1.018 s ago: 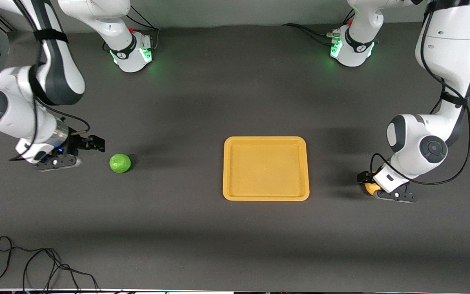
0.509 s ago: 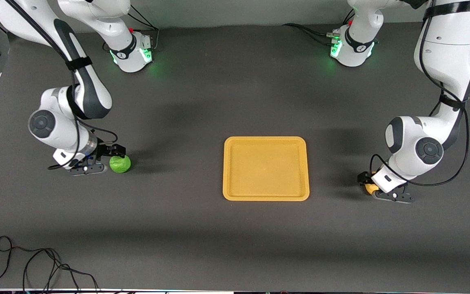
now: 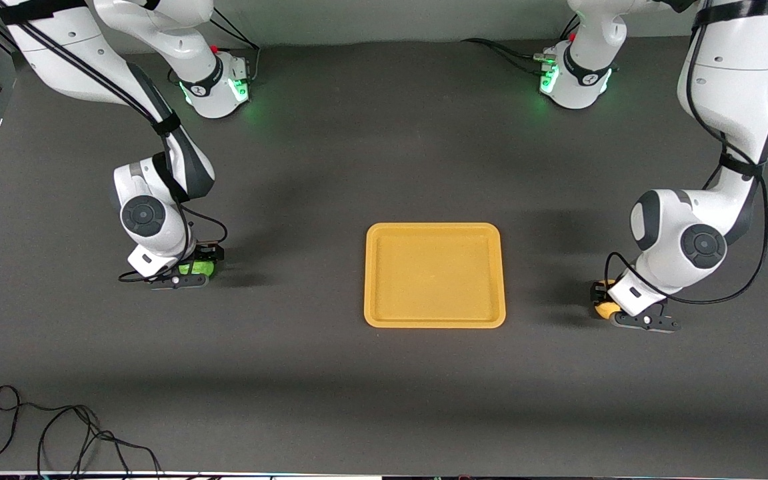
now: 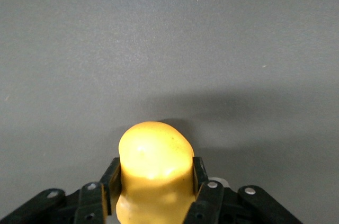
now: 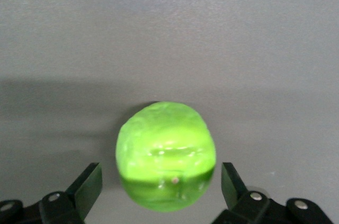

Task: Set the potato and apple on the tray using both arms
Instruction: 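Close the left gripper on the potato while the right gripper grasps the apple, then carry the potato onto the tray with the left gripper and release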

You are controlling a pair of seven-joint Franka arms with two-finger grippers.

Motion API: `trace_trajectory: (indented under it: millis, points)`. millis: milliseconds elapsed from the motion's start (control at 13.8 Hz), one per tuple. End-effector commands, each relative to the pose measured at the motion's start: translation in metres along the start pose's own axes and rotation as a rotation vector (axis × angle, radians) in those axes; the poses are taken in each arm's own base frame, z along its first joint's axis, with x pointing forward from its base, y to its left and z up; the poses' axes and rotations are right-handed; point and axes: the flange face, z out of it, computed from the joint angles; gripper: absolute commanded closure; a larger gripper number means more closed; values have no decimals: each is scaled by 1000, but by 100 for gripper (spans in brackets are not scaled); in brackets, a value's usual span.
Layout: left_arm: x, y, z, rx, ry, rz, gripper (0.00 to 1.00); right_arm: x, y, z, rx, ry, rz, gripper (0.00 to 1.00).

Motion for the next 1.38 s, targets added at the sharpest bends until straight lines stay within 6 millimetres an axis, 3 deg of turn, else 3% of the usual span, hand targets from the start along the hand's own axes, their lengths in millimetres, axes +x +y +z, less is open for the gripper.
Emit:
trace_trajectory:
  millis: [0,145,218,364,436,582,727,800,945,1164,1236,1309]
  points:
    - [4,43,-83,23,-63,-67,75,4,6,0,-15,14,9,2]
    - [8,103,-121,43,-122,-136,75,8,13,7,6,26,47,10]
    - [7,140,-133,57,-142,-162,75,10,12,9,32,33,71,23]
    - [-4,205,-136,74,-148,-196,75,15,14,1,51,38,102,58]
    - [-6,221,-133,61,-144,-205,75,18,15,-5,48,38,105,66]
    - [-10,258,-112,24,-129,-232,74,25,21,-28,30,6,118,69]
    - [-12,290,-70,11,-107,-241,73,38,19,-73,67,-53,168,69]
    - [-12,299,-47,7,-98,-250,73,46,13,-94,90,-73,176,69]
    - [-14,305,-20,11,-97,-245,73,56,9,-125,143,-97,158,69]
    - [-16,304,-7,21,-107,-225,65,64,-13,-165,227,-99,133,70]
    - [-16,304,-6,22,-108,-224,55,66,-27,-180,235,-87,126,70]
    - [-16,304,-6,26,-105,-218,19,67,-45,-193,255,-77,114,71]
